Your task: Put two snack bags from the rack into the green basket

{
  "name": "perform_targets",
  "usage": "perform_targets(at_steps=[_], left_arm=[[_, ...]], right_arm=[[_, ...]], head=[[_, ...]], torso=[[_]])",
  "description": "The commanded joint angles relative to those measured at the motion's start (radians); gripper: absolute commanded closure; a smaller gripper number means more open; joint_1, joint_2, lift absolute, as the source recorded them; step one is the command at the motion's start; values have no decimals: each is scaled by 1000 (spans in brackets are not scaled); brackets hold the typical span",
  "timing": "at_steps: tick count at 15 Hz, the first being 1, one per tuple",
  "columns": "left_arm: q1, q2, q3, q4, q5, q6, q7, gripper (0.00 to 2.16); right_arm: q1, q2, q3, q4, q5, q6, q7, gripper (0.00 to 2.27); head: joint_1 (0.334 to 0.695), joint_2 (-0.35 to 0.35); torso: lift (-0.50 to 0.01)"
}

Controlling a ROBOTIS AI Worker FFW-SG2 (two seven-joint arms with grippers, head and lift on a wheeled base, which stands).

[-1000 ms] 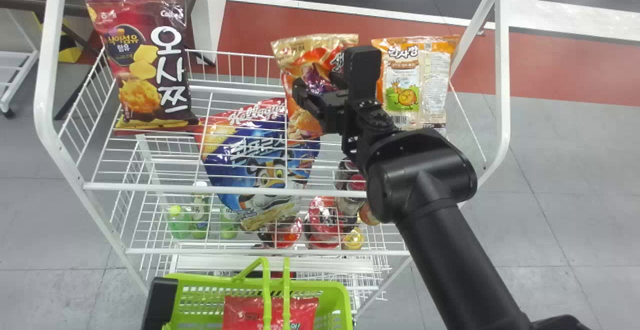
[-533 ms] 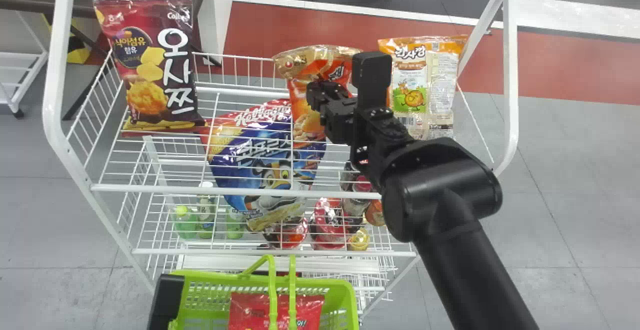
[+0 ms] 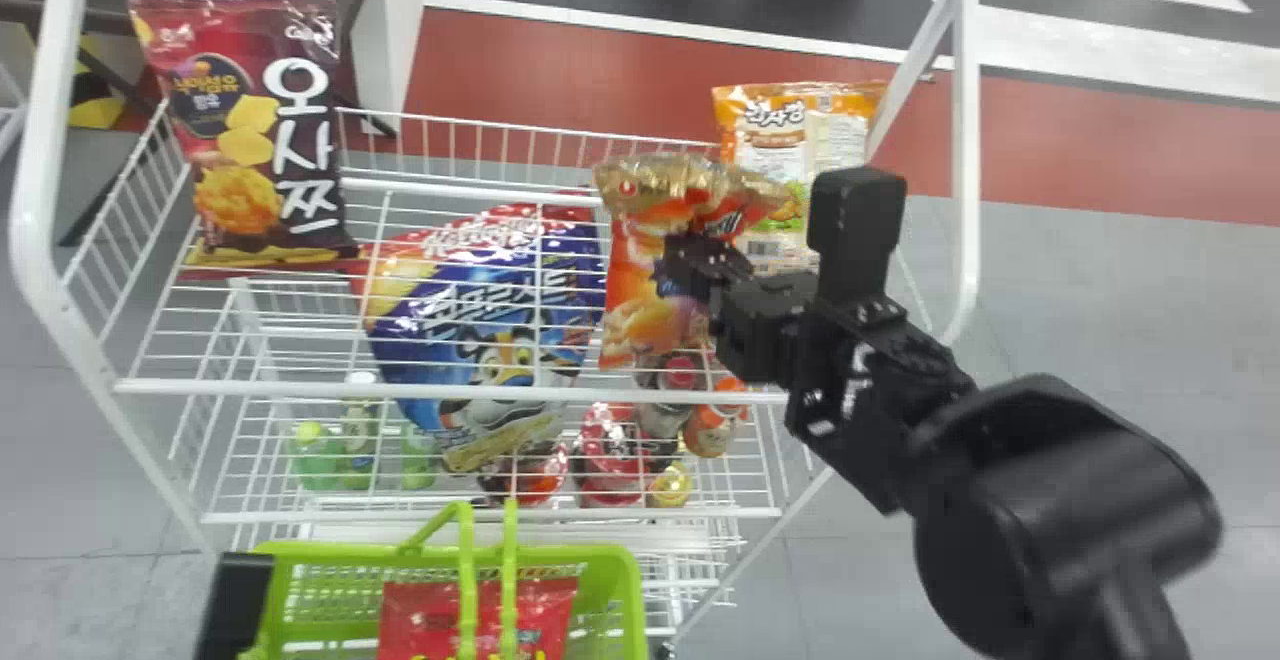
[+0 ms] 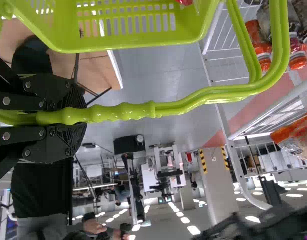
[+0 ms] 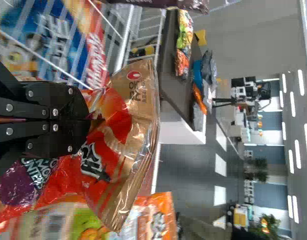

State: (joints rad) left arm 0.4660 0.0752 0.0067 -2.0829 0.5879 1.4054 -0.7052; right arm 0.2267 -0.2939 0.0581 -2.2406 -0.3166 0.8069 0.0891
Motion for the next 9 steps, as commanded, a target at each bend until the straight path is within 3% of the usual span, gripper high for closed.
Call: perform_targets(at_steps=[1,5,7,9], left_arm=[[-9,0,13,1,7,8,4,2115],[-10,-5,12,1,18,5,3,2115],[-3,-9,12,0,20,2,0,2115],[8,-12,13,-3,20,-7,-3,2115]], right_arm=[[131,-30,-78,-155,-39,61,23,2132],[298,-24,-178,-370,-75,291,26,2132],[342,2,-207,-461,-75,512,38,2132],[355,51,-218,-493,-104,748,77,2132]], head=[[695,-288],[695,-337],[695,-350],[695,-350]], torso=[[-7],[-7],[-7],[-7]])
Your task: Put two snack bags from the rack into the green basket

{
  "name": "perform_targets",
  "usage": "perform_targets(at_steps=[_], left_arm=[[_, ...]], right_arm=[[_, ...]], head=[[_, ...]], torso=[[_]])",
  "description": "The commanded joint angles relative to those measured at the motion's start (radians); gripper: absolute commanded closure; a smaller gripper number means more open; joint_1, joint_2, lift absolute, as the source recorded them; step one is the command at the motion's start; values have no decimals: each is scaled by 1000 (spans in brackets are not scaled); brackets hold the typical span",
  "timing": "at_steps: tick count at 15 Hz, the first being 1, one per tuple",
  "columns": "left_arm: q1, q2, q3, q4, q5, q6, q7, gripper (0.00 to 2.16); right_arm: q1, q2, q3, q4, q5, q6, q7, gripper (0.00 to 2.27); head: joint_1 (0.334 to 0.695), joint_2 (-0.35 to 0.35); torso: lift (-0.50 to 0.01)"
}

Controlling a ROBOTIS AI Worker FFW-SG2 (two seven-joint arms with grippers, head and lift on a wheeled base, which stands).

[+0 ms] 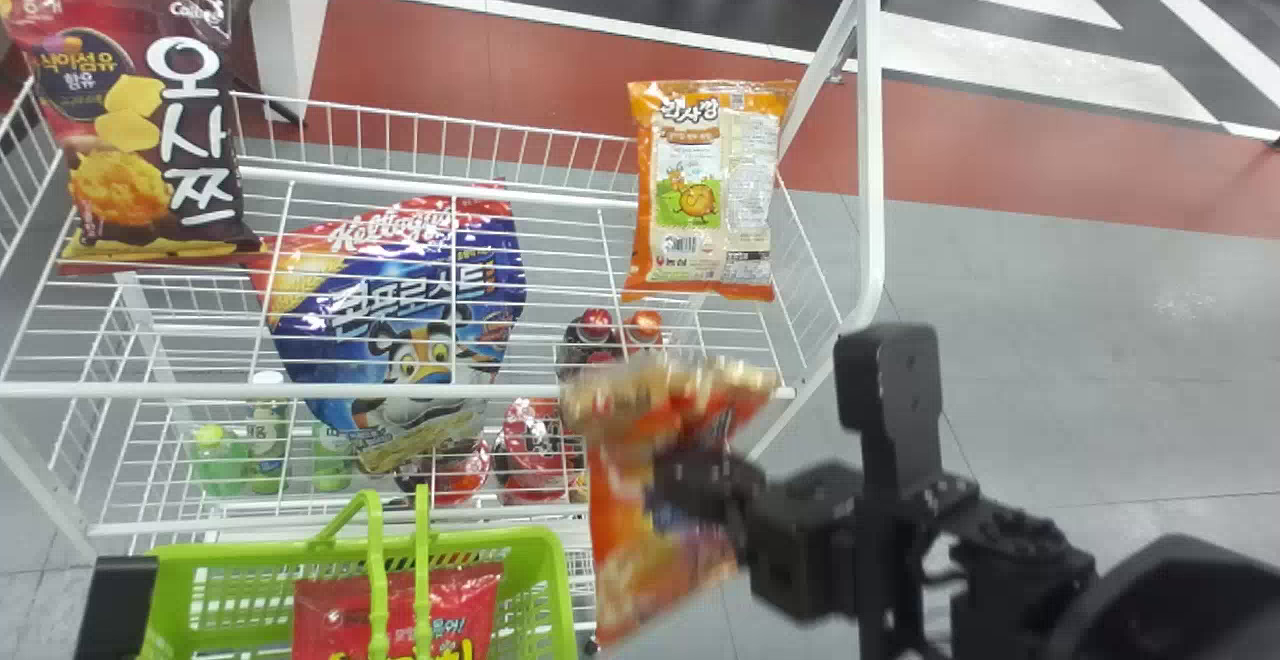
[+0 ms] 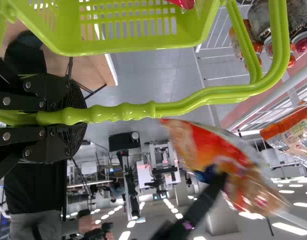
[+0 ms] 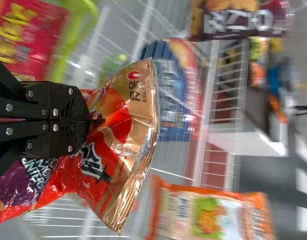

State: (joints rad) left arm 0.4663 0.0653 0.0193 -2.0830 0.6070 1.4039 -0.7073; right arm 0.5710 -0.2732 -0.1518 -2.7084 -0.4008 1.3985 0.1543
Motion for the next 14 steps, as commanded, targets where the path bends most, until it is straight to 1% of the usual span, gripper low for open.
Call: perform_targets(at_steps=[1,2,4,6,9,10,11,12,13,14], left_arm=[[15,-5,-1,-2,0,-18,-1,2115],[15,-7,-2,-2,0,-18,-3,2115],[15,-10,-13,-5,-1,-21,-3,2115],[18,-10,-16,-17,-3,-18,-3,2115],[28,-10,-27,-35,-6,-15,-3,2115],[31,-9,-29,-45,-7,-9,-1,2115],[32,-9,-32,-48,-7,-2,2,2115],[32,-5,-39,-55,-7,7,6,2115],[31,-4,-44,-61,-10,7,11,2115],[32,-4,-45,-65,-10,13,11,2111]], right_arm=[[18,34,3,-19,-46,174,11,2132],[30,46,44,2,-39,174,8,2132],[30,46,136,90,-15,174,5,2132],[9,58,193,193,-10,141,4,2132],[-31,78,261,372,-10,-98,16,2132],[-48,80,285,420,-7,-190,16,2132],[-65,81,302,452,-7,-240,16,2132],[-88,92,310,487,-9,-230,16,2128],[-105,100,310,506,-16,-209,16,2132],[-112,100,314,522,-21,-190,18,2128]], head=[[695,-350],[695,-350],[695,-350],[695,-350],[695,-350],[695,-350],[695,-333],[695,-299],[695,-250],[695,-237]], torso=[[-7],[-7],[-7],[-7],[-7],[-7],[-7],[-7],[-7],[-7]])
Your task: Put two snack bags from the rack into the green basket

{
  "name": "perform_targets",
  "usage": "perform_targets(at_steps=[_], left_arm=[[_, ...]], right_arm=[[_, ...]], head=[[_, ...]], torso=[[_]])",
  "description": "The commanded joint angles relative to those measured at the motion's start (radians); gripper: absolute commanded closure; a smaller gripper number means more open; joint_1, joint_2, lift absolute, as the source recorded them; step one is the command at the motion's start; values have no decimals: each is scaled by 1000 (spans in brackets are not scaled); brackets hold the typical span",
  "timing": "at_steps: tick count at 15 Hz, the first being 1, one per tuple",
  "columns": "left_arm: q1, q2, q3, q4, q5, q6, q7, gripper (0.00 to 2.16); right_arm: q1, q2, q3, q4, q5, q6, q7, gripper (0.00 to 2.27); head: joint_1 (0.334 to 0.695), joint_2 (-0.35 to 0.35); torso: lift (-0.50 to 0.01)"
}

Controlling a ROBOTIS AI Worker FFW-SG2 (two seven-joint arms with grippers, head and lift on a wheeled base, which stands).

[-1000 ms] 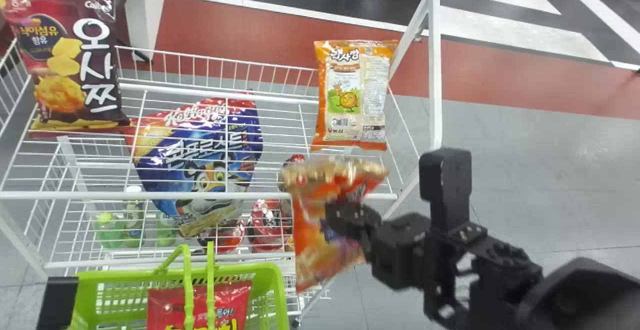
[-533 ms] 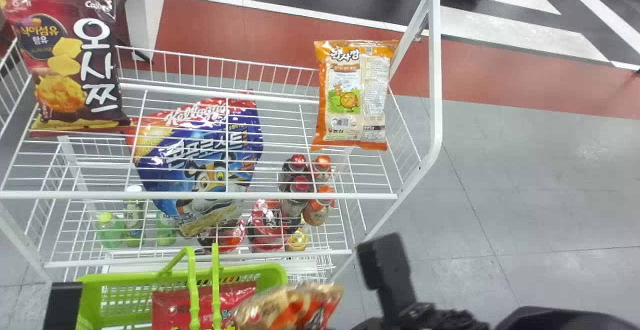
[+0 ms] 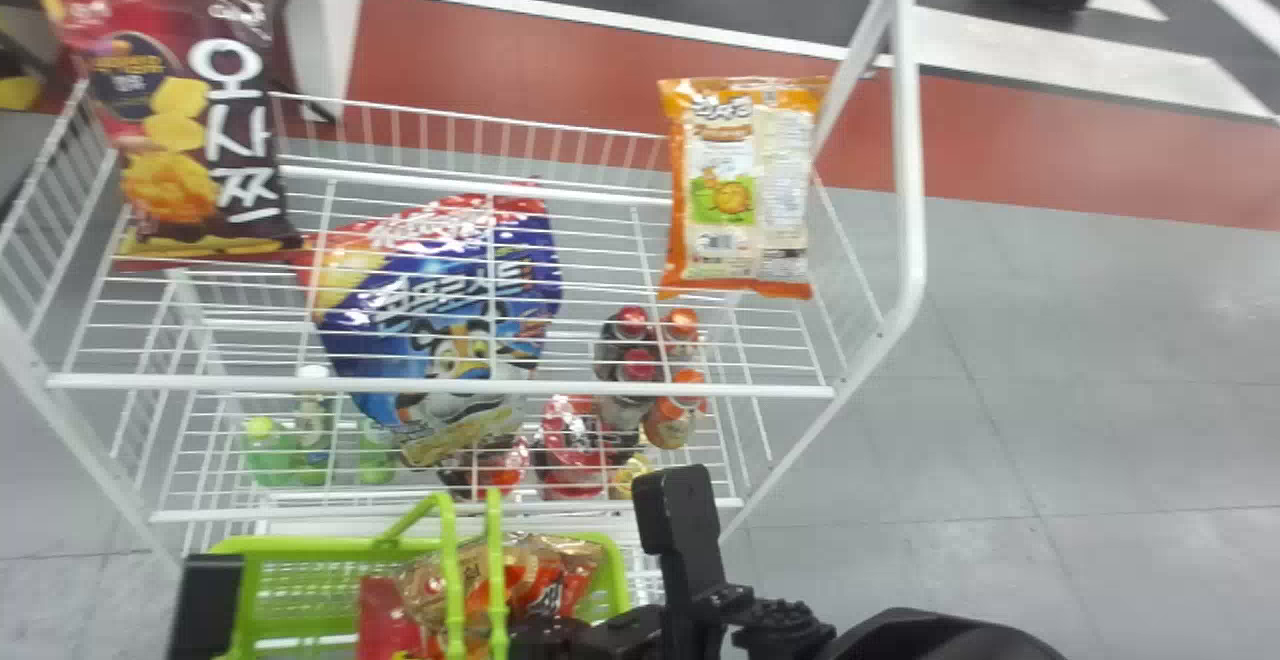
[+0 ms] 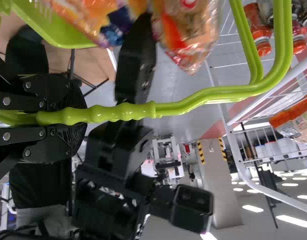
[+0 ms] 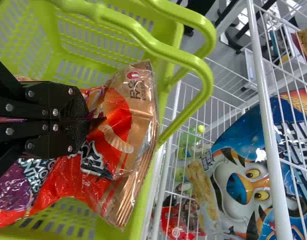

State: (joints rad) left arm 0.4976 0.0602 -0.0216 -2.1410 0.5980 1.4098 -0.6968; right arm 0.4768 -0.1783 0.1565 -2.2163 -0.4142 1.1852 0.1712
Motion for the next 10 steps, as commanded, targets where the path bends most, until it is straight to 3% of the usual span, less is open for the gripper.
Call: perform_targets(at_steps=[1,3,4,5,6,10], left_arm=[[1,3,-4,-10,-1,10,0,2115],[-1,4,-1,-10,-1,10,2,2115],[-1,4,0,-8,-4,10,3,2115],[-1,1,2,-8,-6,10,5,2115],[-1,1,3,-8,-6,10,5,2115],[-11,-5,-4,1,-21,7,19,2115]], right_arm=[[-20,5,14,40,-5,41,1,2128],[-32,5,14,41,-6,186,1,2091],[-27,3,6,33,-8,222,-1,1757],[-17,3,-11,6,-6,232,-1,802],[-6,-1,-23,-25,0,228,-2,-2],[48,-9,-138,-209,25,204,-16,53]], head=[[695,-228],[695,-226],[695,-234],[695,-244],[695,-257],[695,-330]], torso=[[-7],[-7],[-7],[-7],[-7],[-7]])
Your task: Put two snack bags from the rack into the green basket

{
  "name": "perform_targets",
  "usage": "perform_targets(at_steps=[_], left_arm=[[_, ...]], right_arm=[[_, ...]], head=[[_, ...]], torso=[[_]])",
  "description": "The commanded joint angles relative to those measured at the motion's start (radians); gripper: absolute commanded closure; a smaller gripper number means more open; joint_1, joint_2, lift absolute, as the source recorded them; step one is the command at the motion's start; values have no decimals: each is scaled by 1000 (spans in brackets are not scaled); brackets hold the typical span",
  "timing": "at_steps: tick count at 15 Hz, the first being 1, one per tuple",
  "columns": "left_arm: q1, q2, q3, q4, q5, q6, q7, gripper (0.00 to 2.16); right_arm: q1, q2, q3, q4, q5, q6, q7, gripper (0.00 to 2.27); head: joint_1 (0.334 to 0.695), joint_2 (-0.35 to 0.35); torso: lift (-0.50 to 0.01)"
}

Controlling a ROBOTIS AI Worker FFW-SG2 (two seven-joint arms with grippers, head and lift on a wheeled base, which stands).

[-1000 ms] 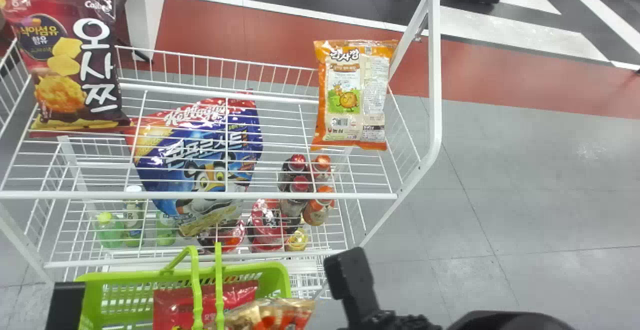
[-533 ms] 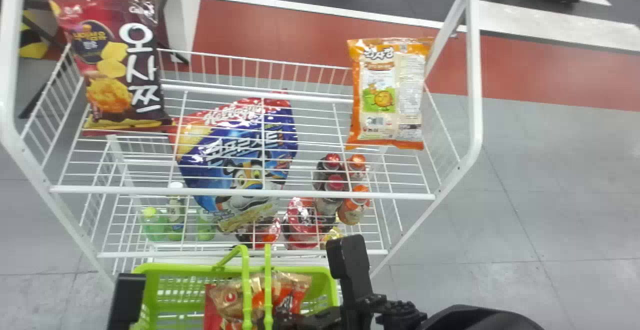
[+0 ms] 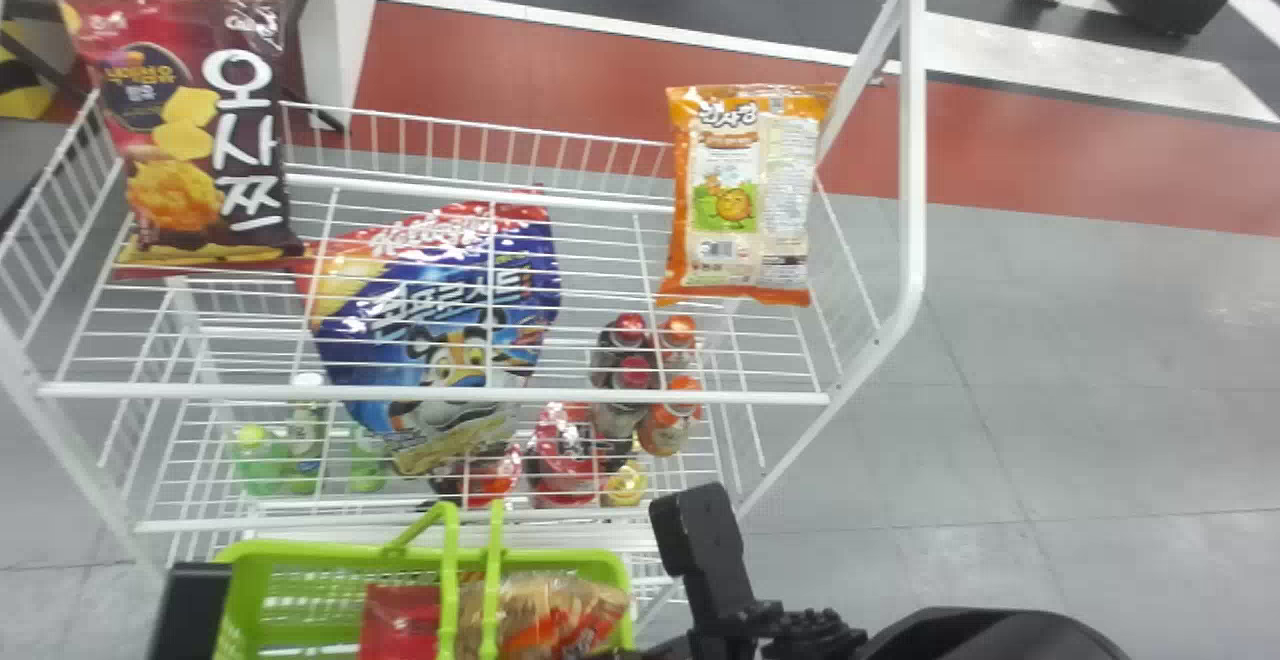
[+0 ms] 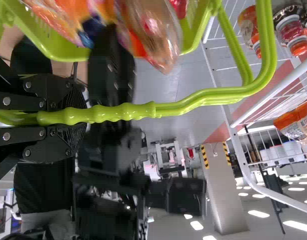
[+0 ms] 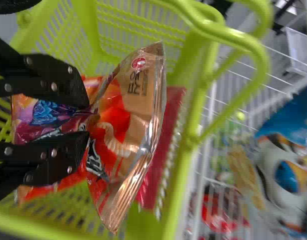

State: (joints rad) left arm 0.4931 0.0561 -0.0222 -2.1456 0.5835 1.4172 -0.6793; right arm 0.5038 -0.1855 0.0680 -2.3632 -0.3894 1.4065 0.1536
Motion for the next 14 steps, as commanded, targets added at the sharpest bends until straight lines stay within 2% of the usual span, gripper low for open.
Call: perform_targets(at_steps=[1,2,4,6,8,10,14], left_arm=[[-8,-2,-4,6,-7,0,1,2115],[-10,-2,-4,7,-7,0,1,2115],[-11,-2,-2,9,-7,0,0,2115],[-11,-2,1,12,-7,-4,0,2115],[-11,-2,2,19,-7,-13,-3,2115],[-13,-4,-4,30,-7,-25,-5,2115],[-21,-4,-7,64,-7,-40,-19,2115]], right_arm=[[36,0,-83,-90,-3,-63,12,53],[61,-2,-113,-114,-2,-155,18,56],[70,1,-168,-117,-39,-229,86,56],[140,1,-197,-122,-42,-548,106,63],[202,11,-206,-91,-19,-870,159,66],[254,21,-194,-59,24,-1067,150,83],[443,38,-163,-59,95,-1337,64,90]], head=[[695,-350],[695,-350],[695,-350],[695,-350],[695,-350],[695,-350],[695,-350]], torso=[[-7],[-7],[-7],[-7],[-7],[-7],[-7]])
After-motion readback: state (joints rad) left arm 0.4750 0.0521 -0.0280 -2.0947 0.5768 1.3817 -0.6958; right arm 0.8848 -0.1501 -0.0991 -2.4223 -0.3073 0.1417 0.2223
